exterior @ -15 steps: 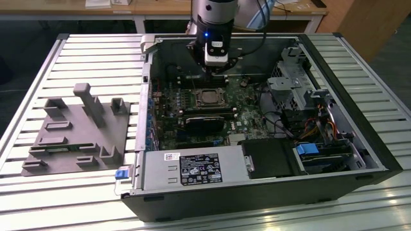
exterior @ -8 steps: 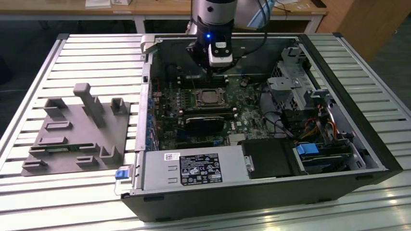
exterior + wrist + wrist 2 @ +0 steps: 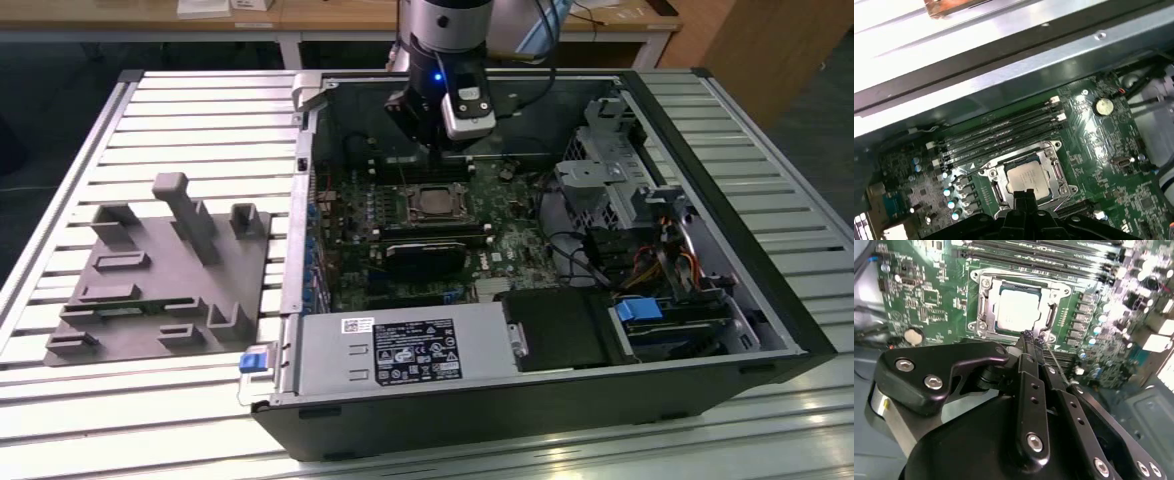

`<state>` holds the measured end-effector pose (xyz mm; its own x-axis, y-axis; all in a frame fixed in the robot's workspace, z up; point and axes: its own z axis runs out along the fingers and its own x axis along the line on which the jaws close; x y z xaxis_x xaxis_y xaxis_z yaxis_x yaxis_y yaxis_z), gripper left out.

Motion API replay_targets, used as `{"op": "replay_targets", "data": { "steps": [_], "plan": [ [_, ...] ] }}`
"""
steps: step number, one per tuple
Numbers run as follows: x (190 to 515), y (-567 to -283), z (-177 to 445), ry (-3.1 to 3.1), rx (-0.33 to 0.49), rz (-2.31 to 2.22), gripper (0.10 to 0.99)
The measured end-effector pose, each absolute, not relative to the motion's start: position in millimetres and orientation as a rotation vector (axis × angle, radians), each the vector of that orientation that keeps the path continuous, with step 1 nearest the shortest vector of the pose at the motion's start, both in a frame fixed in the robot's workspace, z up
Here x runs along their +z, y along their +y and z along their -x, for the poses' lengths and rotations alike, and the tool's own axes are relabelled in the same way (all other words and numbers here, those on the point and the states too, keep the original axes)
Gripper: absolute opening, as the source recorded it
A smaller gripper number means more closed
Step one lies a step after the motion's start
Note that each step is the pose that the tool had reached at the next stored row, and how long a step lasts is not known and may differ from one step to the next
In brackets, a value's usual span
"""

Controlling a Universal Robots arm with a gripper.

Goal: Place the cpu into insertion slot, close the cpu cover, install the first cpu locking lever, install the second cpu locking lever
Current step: 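Install the first cpu locking lever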

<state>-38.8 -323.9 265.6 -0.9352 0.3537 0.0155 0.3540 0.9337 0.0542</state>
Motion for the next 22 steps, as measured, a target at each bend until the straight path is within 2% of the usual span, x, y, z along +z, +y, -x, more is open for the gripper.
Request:
{"op": "replay_targets", "data": {
  "steps": [13, 22],
  "plan": [
    [265, -324, 39, -3.122, -0.086, 0.201, 0.118],
    [264, -324, 50, -3.129, -0.09, 0.129, 0.118]
  ]
}}
